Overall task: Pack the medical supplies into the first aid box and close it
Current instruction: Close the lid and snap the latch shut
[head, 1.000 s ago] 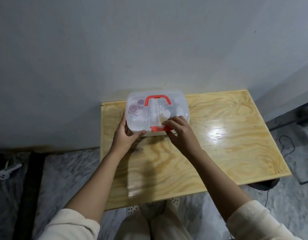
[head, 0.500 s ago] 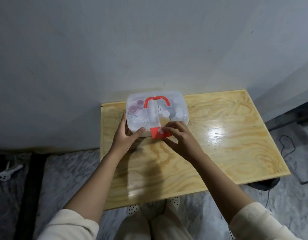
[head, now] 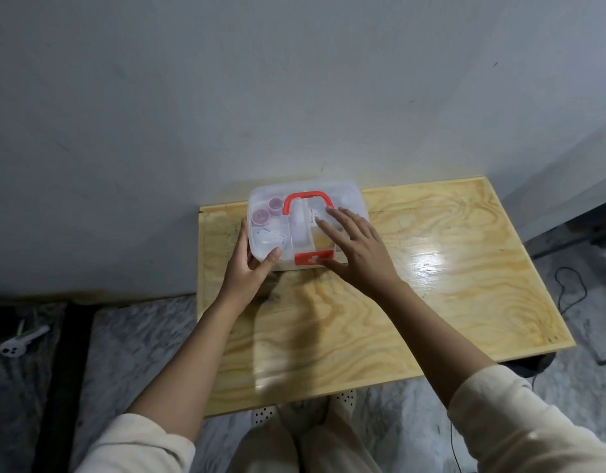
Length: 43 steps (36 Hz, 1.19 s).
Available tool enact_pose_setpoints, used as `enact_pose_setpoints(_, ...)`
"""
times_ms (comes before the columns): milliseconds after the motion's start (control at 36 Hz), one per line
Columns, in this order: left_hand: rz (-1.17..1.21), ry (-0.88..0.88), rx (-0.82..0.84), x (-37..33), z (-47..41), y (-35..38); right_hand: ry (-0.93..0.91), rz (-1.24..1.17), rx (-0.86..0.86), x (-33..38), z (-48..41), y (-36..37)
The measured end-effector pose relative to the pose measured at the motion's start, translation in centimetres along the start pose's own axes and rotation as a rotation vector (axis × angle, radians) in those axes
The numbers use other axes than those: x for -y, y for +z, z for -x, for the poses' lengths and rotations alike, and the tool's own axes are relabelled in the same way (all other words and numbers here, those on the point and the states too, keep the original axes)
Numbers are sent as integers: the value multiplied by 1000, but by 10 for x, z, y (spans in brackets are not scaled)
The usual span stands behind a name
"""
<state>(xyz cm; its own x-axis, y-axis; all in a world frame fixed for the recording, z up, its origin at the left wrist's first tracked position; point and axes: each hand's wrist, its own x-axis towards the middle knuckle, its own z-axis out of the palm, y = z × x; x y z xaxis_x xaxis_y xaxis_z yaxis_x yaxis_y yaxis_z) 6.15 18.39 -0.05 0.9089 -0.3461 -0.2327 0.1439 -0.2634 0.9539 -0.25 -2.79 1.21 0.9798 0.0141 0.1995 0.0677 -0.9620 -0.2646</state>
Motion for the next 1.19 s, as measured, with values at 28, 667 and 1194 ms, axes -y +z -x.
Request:
enact_pose_setpoints(28, -7, -2, 3, -1, 0, 1, 2, -9, 1, -1, 1, 2)
enact_pose_setpoints(667, -1, -27, -9, -15, -15, 15, 96, 29, -18, -6, -12, -10)
enact_pose_setpoints(1194, -75, 19, -130, -30, -36, 43, 99, 31, 39, -39, -34, -24)
